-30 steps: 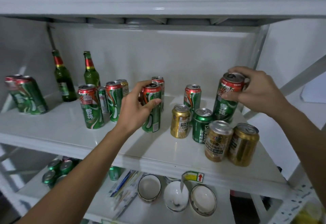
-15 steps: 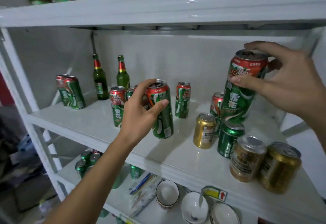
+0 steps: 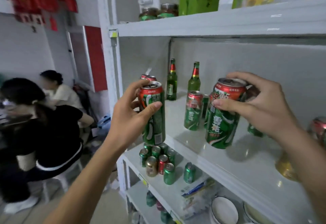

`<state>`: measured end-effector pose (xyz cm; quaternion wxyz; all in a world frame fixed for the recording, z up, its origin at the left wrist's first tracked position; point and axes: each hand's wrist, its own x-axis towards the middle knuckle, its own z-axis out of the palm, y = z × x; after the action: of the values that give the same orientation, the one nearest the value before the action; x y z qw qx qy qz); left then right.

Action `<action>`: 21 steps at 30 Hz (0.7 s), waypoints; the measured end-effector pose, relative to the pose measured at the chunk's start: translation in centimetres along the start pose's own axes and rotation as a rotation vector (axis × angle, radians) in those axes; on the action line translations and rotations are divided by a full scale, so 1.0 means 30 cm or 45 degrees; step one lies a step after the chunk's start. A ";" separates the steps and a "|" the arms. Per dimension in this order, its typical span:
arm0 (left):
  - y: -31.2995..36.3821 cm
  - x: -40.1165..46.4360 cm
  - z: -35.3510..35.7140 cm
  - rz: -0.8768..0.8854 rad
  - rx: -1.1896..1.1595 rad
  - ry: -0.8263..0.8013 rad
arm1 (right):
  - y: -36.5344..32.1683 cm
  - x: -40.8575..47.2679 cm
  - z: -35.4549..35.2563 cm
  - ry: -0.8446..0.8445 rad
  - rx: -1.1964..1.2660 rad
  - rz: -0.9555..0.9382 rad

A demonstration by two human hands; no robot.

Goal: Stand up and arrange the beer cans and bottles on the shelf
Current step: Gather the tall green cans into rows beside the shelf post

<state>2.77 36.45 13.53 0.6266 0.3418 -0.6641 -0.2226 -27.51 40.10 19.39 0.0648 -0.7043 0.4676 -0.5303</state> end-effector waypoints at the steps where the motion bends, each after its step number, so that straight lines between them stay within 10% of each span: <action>1: -0.011 0.001 -0.059 0.000 0.021 0.031 | -0.014 0.014 0.053 -0.019 0.043 -0.016; 21: -0.299 0.049 -0.600 -0.093 0.295 0.248 | -0.021 0.257 0.825 -0.190 0.444 -0.178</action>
<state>22.10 31.77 10.13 0.6360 0.4557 -0.6085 -0.1328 -7.15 24.82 14.43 0.1834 -0.7505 0.3124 -0.5527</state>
